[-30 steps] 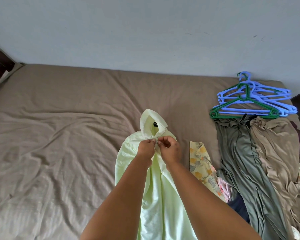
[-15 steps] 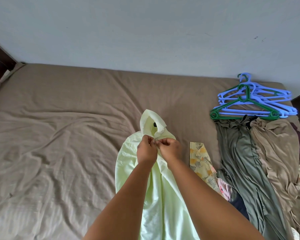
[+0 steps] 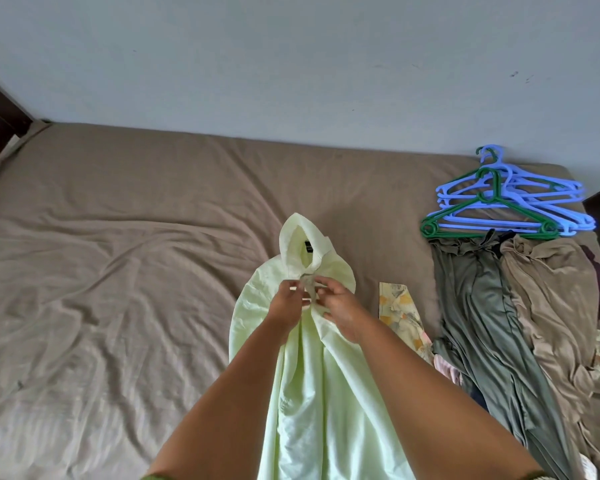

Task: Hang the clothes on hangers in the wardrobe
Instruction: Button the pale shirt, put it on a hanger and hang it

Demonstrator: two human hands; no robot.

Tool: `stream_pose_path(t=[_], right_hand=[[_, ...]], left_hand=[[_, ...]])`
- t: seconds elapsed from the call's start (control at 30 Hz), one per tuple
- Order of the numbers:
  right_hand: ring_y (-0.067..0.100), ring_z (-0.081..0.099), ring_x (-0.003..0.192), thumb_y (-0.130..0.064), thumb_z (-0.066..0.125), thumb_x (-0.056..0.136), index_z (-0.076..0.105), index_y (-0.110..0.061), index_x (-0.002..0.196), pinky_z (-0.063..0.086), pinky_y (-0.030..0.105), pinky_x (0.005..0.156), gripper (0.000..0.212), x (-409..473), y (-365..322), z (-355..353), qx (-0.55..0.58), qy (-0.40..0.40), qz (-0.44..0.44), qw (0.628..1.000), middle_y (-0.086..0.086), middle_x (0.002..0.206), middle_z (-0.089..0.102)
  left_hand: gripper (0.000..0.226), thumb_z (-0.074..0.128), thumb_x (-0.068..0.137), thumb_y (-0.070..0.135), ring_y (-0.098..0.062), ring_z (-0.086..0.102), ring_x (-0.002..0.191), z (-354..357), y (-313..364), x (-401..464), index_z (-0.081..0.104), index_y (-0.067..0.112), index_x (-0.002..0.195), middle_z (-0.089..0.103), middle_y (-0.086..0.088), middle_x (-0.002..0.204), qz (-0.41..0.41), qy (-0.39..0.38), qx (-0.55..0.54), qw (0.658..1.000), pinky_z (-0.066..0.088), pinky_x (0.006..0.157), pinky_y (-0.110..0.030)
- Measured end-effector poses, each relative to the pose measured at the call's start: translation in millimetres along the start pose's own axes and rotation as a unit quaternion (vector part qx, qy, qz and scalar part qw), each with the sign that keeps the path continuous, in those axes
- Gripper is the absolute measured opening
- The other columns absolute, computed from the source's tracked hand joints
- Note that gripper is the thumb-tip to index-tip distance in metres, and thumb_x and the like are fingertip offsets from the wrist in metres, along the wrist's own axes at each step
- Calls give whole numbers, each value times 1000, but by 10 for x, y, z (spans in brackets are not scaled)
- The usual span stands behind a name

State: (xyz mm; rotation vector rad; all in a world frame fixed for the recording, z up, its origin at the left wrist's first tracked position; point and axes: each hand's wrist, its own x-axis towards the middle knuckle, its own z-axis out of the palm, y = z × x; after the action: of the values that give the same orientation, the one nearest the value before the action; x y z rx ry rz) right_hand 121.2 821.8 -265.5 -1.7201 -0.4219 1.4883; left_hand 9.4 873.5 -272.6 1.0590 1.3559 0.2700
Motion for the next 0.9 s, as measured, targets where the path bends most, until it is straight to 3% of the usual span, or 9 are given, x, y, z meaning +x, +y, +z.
stream_pose_path(t=[0.1,0.17,0.23,0.33,0.4,0.5,0.6,0.77,0.9], right_hand=[[20,56,113,-16,68,88,36,-33,144,46,33,97,67,-23,304,-51,-187,-47,30,981,2,128,54],[22,50,124,-17,68,87,29,-28,148,42,29,100,73,-33,512,-58,-367,-44,24,929,4,139,48],[24,40,131,-15,62,90,34,-23,146,37,30,104,63,-40,691,-61,-451,10,-15,892,5,142,43],[27,39,123,-20,64,88,48,-19,134,40,34,99,49,5,784,-106,-478,139,-92,862,4,132,48],[26,41,120,-25,68,85,51,-19,130,41,36,95,49,75,786,-118,-502,150,-115,844,1,127,53],[24,47,114,-26,65,87,60,-22,118,41,34,88,32,188,796,-107,-560,111,-117,813,-1,108,61],[26,55,97,-18,55,90,66,-17,93,42,31,76,12,220,862,-79,-531,134,-124,828,-3,70,47],[22,51,75,-30,55,95,58,-7,88,31,28,63,24,156,975,-25,-421,109,-134,890,7,79,57],[20,48,68,-28,56,96,57,-8,85,29,27,60,23,7,977,-20,-321,157,-132,925,3,70,53]], left_hand=[[37,49,96,14,-22,56,112,-23,-350,-69,46,16,133,60,-4,124,-6,-45,182,982,43,90,-28],[48,47,92,7,-22,46,127,-53,-588,-116,44,18,139,52,-3,138,13,-40,314,948,37,101,-27],[54,42,88,2,-23,38,133,-81,-741,-141,43,19,140,47,-3,142,23,2,355,935,33,107,-29],[44,50,89,5,-23,39,125,-109,-784,-89,50,16,132,49,-4,134,60,102,360,925,35,102,-30],[43,56,89,9,-23,40,122,-124,-789,-12,52,16,131,49,-3,131,101,128,398,903,35,100,-29],[43,60,89,13,-22,44,123,-81,-843,136,54,20,131,50,1,130,116,70,454,881,41,93,-31],[30,49,96,19,-22,54,118,-6,-972,222,59,22,124,57,1,123,43,35,412,910,35,77,-25],[23,43,90,18,-30,55,91,57,-1049,209,65,13,93,56,-3,91,44,62,435,897,44,73,-31],[22,62,89,30,-24,49,108,92,-1012,172,61,18,107,52,0,112,115,76,462,876,45,86,-33]])
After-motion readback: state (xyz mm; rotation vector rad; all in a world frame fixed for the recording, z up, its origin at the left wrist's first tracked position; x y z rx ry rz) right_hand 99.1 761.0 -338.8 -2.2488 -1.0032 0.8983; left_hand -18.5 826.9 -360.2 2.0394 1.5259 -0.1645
